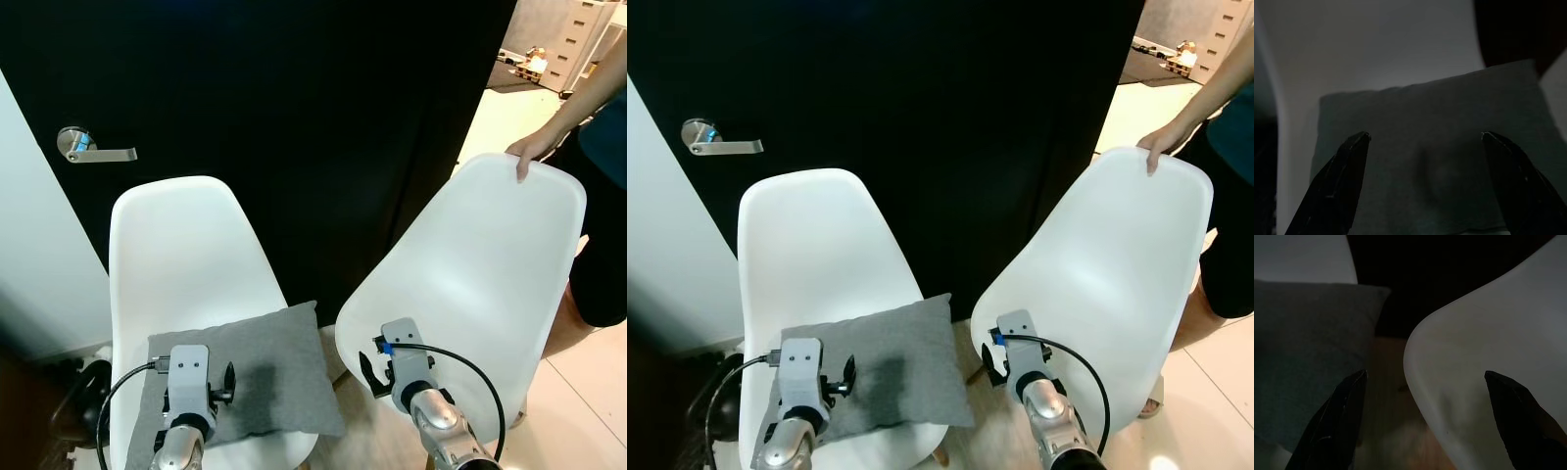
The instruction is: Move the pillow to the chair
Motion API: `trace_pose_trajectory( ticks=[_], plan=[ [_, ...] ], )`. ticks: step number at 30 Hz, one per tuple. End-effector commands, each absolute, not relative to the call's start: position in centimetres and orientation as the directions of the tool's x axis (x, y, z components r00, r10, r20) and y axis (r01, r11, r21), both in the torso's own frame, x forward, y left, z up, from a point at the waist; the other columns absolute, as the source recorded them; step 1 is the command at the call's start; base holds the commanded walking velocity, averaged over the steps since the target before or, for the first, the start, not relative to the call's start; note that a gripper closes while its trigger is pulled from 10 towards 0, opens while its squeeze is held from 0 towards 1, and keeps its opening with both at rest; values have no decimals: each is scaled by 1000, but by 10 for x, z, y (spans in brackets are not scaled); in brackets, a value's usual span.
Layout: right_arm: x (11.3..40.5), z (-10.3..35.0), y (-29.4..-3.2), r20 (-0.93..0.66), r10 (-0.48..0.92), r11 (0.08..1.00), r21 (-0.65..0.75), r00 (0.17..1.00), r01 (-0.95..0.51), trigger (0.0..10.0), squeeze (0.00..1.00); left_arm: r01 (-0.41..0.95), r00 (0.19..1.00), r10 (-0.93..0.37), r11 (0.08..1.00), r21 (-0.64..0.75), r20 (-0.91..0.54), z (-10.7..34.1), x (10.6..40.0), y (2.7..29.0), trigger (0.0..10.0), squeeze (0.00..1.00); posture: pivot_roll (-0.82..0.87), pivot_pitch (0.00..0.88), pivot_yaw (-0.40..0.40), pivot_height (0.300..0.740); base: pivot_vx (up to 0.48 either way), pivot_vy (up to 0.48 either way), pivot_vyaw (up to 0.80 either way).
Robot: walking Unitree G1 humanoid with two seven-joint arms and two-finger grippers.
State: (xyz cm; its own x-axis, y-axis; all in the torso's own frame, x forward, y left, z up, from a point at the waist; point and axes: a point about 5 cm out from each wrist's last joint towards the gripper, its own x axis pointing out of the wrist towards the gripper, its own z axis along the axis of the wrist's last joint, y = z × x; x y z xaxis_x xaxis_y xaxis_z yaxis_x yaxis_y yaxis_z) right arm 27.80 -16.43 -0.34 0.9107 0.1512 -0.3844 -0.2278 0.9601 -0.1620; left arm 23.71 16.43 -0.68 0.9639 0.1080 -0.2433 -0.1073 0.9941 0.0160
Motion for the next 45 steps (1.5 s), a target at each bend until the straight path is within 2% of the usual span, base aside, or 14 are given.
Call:
trace_pose_trajectory(
  ticks=[1,26,45],
  plan=[
    [278,-3,-166,-383,151,958,-170,911,-230,10000,0,-119,958,113,993,-7,-263,-11,233,162,10000,0,23,46,-37,740,0,0,0],
    [274,-8,-166,-406,144,965,-146,902,-220,10000,0,-67,955,81,996,59,-286,-17,228,161,10000,0,28,52,-39,740,0,0,0],
    [268,-14,-170,-440,123,968,-145,890,-206,10000,0,-70,953,88,995,71,-289,-18,228,162,10000,0,28,51,-37,740,0,0,-793]
  ],
)
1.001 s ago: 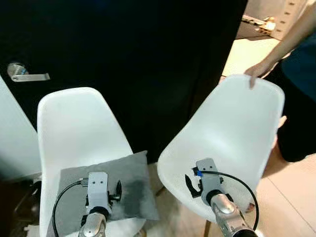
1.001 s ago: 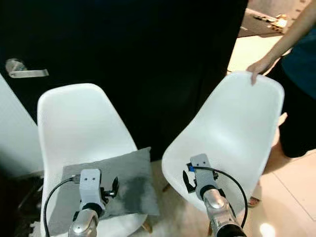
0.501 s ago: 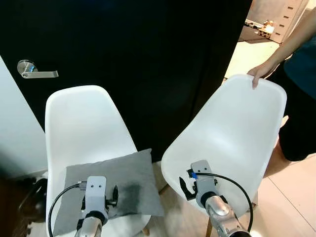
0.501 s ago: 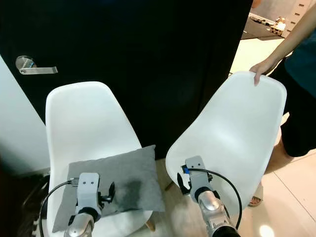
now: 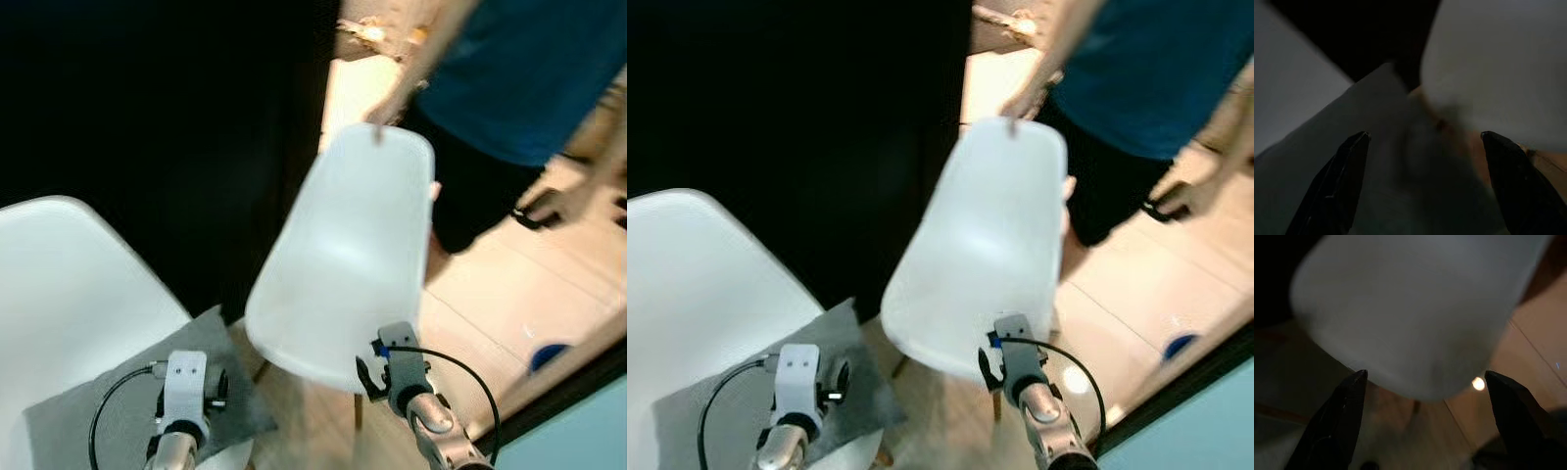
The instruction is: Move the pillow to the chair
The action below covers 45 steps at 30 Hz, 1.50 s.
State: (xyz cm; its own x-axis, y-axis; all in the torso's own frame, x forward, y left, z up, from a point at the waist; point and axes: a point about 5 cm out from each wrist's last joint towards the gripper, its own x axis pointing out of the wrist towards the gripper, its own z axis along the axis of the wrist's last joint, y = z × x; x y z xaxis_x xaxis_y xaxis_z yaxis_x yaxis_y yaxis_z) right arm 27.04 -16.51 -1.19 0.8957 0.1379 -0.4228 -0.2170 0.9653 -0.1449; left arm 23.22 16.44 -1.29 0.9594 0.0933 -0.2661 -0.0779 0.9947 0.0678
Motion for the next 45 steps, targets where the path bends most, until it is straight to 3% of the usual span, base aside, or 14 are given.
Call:
trace_pose_trajectory(
  ticks=[1,45],
  plan=[
    [268,-15,-171,-443,119,968,-145,889,-202,10000,0,-69,953,87,995,71,-289,-18,228,162,10000,0,28,51,-37,740,0,0,-800],
    [257,-26,-187,-515,11,976,-181,857,-121,10000,0,-39,949,60,996,74,-311,-21,231,160,10000,0,26,44,-25,740,0,0,-800]
  ],
)
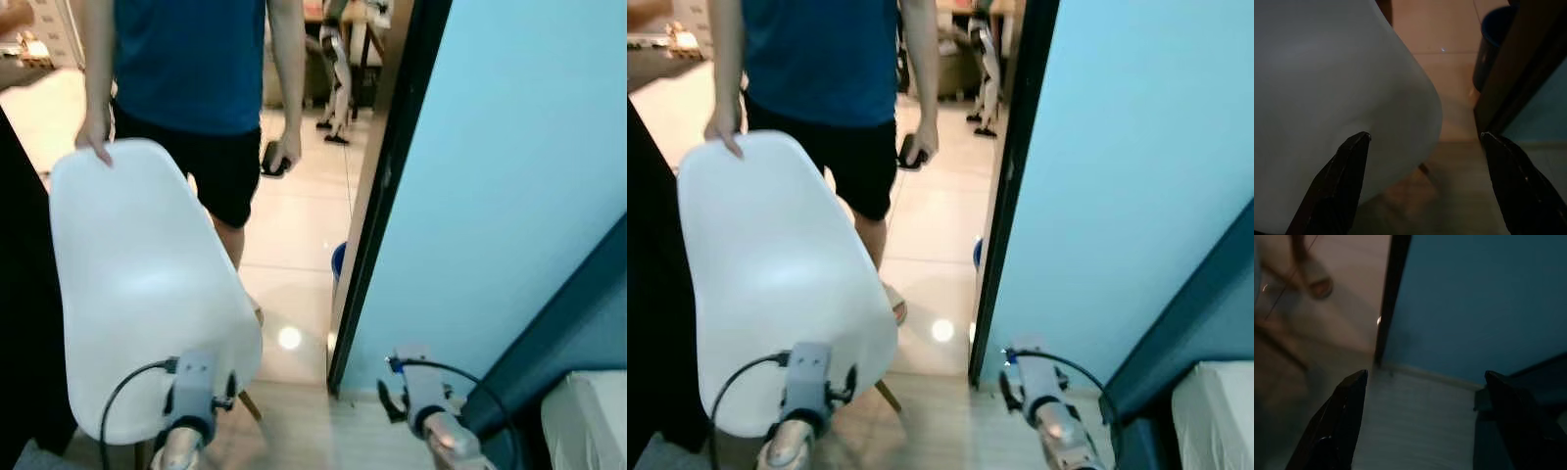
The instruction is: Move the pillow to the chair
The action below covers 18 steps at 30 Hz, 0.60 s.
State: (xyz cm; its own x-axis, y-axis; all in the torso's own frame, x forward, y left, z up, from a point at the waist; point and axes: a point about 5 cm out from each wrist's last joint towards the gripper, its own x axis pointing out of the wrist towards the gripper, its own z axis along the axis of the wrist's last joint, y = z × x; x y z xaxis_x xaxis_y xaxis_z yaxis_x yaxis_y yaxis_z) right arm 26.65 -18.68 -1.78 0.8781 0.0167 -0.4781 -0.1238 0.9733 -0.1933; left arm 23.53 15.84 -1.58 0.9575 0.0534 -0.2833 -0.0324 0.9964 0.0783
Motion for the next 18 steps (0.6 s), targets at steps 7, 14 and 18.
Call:
trace_pose_trajectory(
  ticks=[7,14,18],
  plan=[
    [253,-30,-189,-534,-4,974,-195,845,-118,10000,0,-59,931,74,997,52,-358,-28,227,160,10000,0,23,47,-30,740,0,0,-800],
    [248,-37,-190,-569,-37,977,-192,822,-89,10000,0,-119,905,140,990,79,-402,-35,222,174,10000,0,24,46,-28,740,0,0,-800],
    [247,-37,-189,-568,-33,976,-196,822,-96,10000,0,-134,902,162,986,97,-400,-35,221,179,10000,0,25,46,-23,740,0,0,-800]
  ],
)
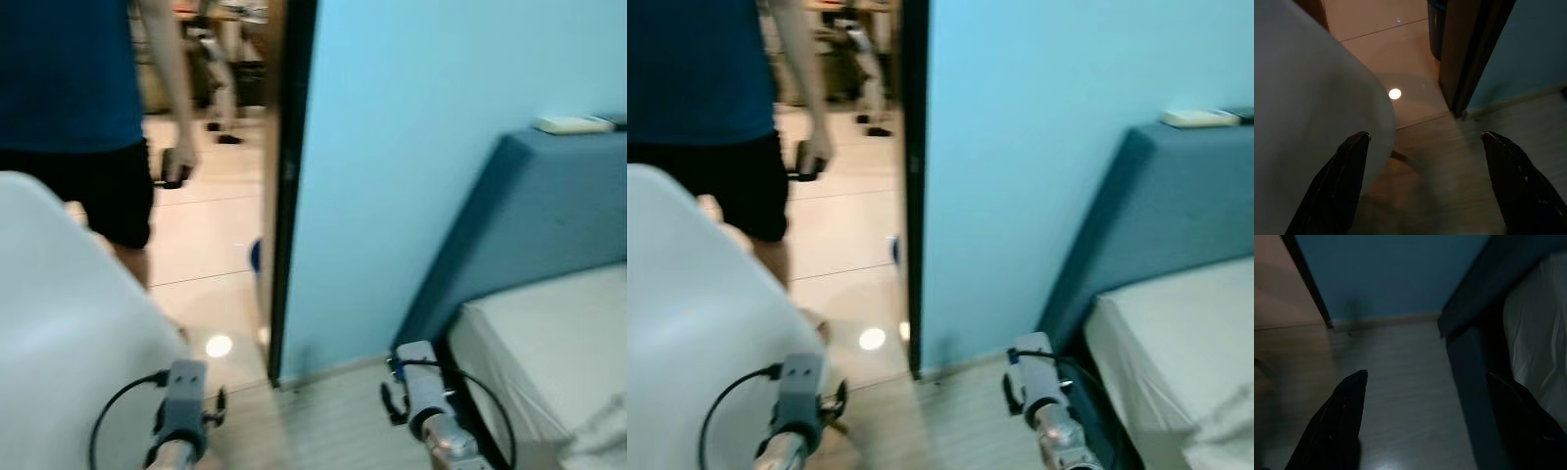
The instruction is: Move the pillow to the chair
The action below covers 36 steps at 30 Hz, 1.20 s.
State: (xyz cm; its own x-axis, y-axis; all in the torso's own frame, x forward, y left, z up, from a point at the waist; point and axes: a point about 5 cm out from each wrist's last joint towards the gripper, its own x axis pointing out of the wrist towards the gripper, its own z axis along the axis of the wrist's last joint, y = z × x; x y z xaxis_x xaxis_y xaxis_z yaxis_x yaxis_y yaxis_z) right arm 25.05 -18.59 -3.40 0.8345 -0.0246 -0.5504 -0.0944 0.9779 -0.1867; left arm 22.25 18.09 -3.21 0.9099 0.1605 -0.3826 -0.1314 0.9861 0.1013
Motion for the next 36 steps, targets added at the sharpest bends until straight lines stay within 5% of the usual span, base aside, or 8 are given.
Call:
trace_pose_trajectory(
  ticks=[1,15,36],
  plan=[
    [245,-39,-190,-575,-41,975,-202,817,-93,10000,0,-146,894,172,985,93,-414,-37,219,182,10000,0,24,46,-19,740,0,0,-800],
    [235,-45,-195,-595,-61,973,-213,801,-84,10000,0,-140,885,183,982,130,-429,-41,213,184,10000,0,19,42,-19,740,0,0,-800],
    [241,-41,-198,-586,-64,970,-226,808,-87,10000,0,-160,909,141,987,-16,-391,-29,231,177,10000,0,20,46,-33,740,0,0,-800]
  ],
)
